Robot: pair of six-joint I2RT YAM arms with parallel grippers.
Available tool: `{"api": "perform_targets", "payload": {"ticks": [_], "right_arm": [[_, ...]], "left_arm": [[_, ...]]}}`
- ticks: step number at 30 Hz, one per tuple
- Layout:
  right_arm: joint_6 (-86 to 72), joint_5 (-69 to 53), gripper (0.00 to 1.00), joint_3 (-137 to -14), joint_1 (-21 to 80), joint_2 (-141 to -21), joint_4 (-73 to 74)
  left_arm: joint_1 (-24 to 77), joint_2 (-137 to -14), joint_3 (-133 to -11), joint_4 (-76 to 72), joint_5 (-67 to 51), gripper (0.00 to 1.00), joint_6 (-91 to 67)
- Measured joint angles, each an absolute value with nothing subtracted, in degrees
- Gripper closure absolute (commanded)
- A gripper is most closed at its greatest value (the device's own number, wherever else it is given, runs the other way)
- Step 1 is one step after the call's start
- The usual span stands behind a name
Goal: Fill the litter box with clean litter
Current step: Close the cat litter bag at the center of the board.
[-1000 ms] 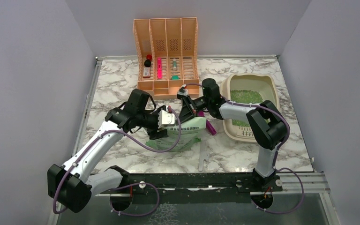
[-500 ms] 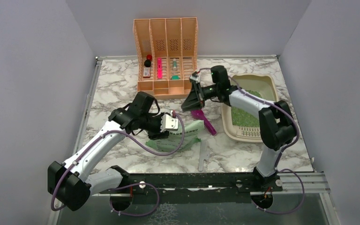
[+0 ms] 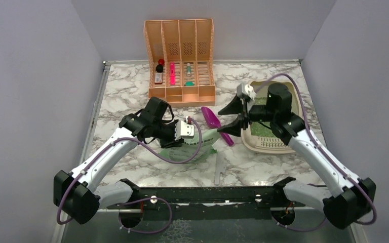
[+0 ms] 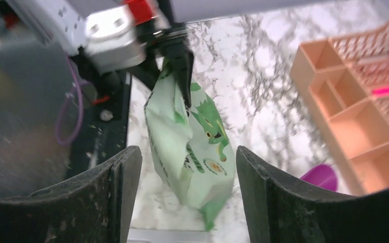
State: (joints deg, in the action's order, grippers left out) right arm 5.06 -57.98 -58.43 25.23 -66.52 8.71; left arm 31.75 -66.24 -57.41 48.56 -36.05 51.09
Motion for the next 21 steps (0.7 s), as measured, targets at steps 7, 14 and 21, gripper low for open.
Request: {"api": "perform_targets", "payload": {"ticks": [7,14,21], "right_arm": [[31.4,-62.1,0.21,-49.3,30.3,-57.5,7.3],[48.3,-51.3,0.28,-51.7,44.3,-63.0,14.9],[56.4,-33.8,0.44,-50.0,46.8,-67.0,16.5]], "left_arm": [[31.7,-66.7,-57.6,48.3,-35.4,0.66,48.3],[31.7,-66.7,-57.6,47.7,-34.0,0.63,45.6],[31.8,-66.7,-57.6,47.3,-32.2,0.61,43.4]]}}
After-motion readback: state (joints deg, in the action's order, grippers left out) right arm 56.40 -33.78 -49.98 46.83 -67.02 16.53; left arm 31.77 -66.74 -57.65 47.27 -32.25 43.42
